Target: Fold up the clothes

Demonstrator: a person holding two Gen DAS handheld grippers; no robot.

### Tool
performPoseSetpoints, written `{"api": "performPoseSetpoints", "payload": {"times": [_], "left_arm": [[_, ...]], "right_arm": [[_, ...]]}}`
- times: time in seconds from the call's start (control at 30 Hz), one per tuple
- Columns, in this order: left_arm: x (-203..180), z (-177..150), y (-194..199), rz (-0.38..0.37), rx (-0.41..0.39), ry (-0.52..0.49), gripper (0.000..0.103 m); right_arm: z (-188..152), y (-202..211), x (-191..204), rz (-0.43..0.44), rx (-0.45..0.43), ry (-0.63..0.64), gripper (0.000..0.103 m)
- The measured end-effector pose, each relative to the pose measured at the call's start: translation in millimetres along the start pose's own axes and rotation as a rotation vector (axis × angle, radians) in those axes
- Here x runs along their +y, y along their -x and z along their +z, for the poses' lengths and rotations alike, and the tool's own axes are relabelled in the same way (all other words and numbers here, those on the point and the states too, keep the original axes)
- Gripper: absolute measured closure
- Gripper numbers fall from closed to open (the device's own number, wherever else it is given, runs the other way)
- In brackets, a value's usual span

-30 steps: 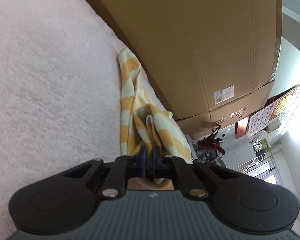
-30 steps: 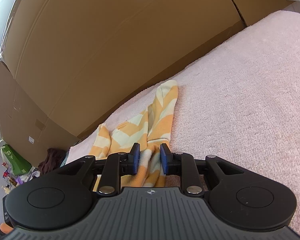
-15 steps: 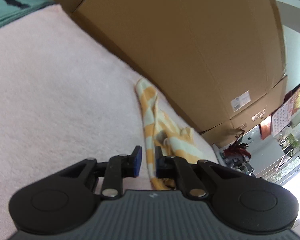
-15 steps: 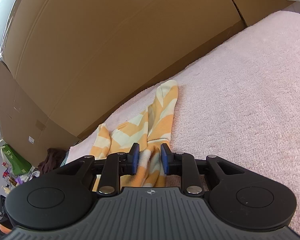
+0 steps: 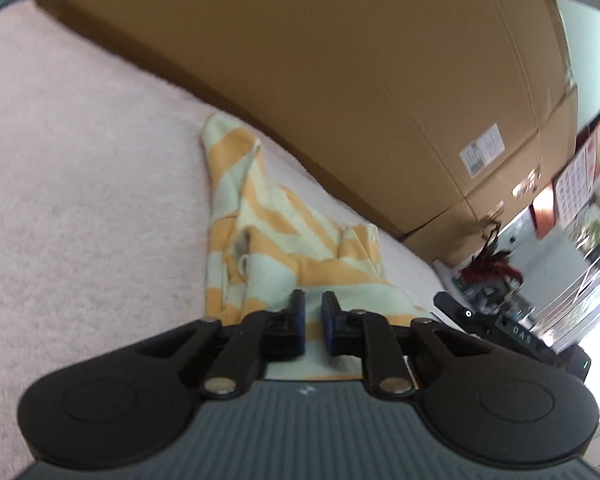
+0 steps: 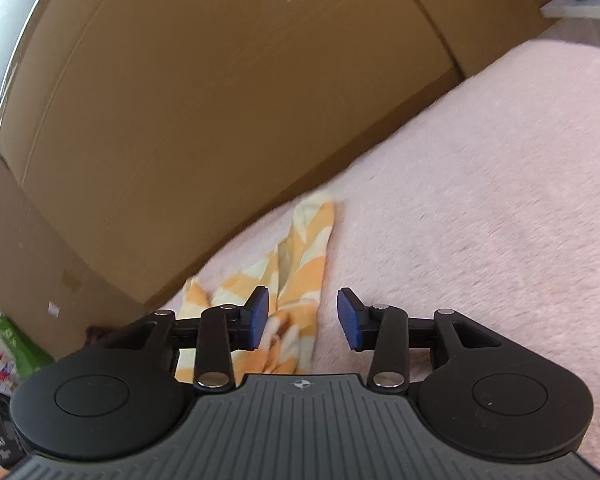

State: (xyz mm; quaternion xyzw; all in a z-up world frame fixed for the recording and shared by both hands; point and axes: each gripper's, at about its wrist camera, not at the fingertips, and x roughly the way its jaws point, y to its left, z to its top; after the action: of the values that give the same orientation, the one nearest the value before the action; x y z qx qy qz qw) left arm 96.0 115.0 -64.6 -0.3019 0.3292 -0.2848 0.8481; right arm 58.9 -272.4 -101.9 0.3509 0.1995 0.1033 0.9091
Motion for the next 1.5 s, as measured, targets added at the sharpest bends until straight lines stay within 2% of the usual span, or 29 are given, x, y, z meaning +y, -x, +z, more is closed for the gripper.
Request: {"api": "performPoseSetpoints", "payload": {"times": [0.07,0.13,0.27,0.3,0.37,0.4,0.43,0.47,0.5,0.53,0.63,0.7,0.73,0.77,0.83,0.93,0.97,1.03,1.23,1.37,1.4,1.47,1.5], "left_arm": [[0.9,-0.2,0.4,0.003,-0.002,0.001,0.094],[0.9,-0.5,0.7,0.008,-0.006,-0.004,0.094],[0.9,-0.6,-0.2,0.017,-0.011,-0.013,0.094],[2.7,-0.4,0.3,0.014,-0.011,-0.007,0.094],[6.5,0.0,1.7,0.009,-0.011,0.006,0.094],[6.2,-0.3,2.1,0.013,-0.014,0.002,0.094],[5.7,-0.7,2.5,0.018,-0.017,-0.004,0.094],[5.2,-1.1,2.8,0.023,-0.02,-0.009,0.094],[4.0,-0.8,1.6,0.026,-0.021,-0.011,0.094],[2.8,-0.6,0.1,0.028,-0.023,-0.013,0.094],[1.4,-0.2,-1.7,0.032,-0.027,-0.015,0.094],[1.1,-0.4,-1.6,0.036,-0.035,-0.021,0.094],[1.4,-0.8,-0.6,0.034,-0.04,-0.02,0.094],[2.8,-1.2,0.8,0.029,-0.042,-0.017,0.095],[3.1,-0.8,0.5,0.021,-0.038,-0.018,0.096],[1.3,-1.0,0.5,0.029,-0.039,-0.026,0.095],[0.8,-1.1,0.4,0.033,-0.04,-0.028,0.095],[0.7,-1.1,0.0,0.038,-0.041,-0.027,0.095],[4.8,0.2,0.0,0.026,-0.043,-0.005,0.095],[7.4,0.3,5.1,0.01,-0.06,0.002,0.096],[6.0,-0.6,9.4,-0.01,-0.083,-0.008,0.093],[-2.3,-6.1,26.0,-0.034,-0.174,-0.064,0.07],[-8.3,-9.8,36.2,-0.034,-0.225,-0.103,0.066]], "right_arm": [[-0.8,18.5,-3.6,0.02,-0.107,-0.014,0.071],[-4.0,27.2,-0.7,0.036,-0.113,-0.007,0.077],[-21.6,29.7,33.9,0.203,0.009,0.08,0.076],[-26.0,22.9,44.7,0.2,0.061,0.13,0.075],[-35.1,6.7,57.8,0.107,0.129,0.211,0.076],[-36.8,1.3,56.0,0.05,0.128,0.218,0.08],[-33.1,-2.9,45.9,0.03,0.139,0.16,0.099],[-29.3,-7.2,35.8,0.01,0.15,0.103,0.103],[-25.5,-11.5,25.9,-0.005,0.162,0.049,0.103],[-21.1,-15.6,18.2,0.024,0.181,0.026,0.103],[-19.5,-14.5,15.2,0.034,0.184,0.024,0.103],[-23.4,-0.7,23.0,-0.004,0.125,0.038,0.103],[-25.3,7.6,27.7,-0.016,0.089,0.04,0.096],[-26.9,14.7,34.2,0.014,0.073,0.051,0.094],[-30.3,15.8,51.4,0.119,0.106,0.096,0.094],[-40.9,-2.0,77.1,0.17,0.157,0.16,0.094],[-43.8,-12.1,78.0,0.146,0.179,0.166,0.094],[-44.0,-24.0,73.6,0.12,0.198,0.155,0.103],[-31.6,-39.0,45.4,0.094,0.198,0.072,0.103],[-35.7,-14.6,29.5,0.075,0.153,-0.032,0.103],[-36.1,-7.1,22.7,0.069,0.146,-0.072,0.103],[-36.9,3.5,8.9,0.082,0.15,-0.134,0.103],[-38.2,8.8,5.6,0.084,0.147,-0.142,0.103]]}}
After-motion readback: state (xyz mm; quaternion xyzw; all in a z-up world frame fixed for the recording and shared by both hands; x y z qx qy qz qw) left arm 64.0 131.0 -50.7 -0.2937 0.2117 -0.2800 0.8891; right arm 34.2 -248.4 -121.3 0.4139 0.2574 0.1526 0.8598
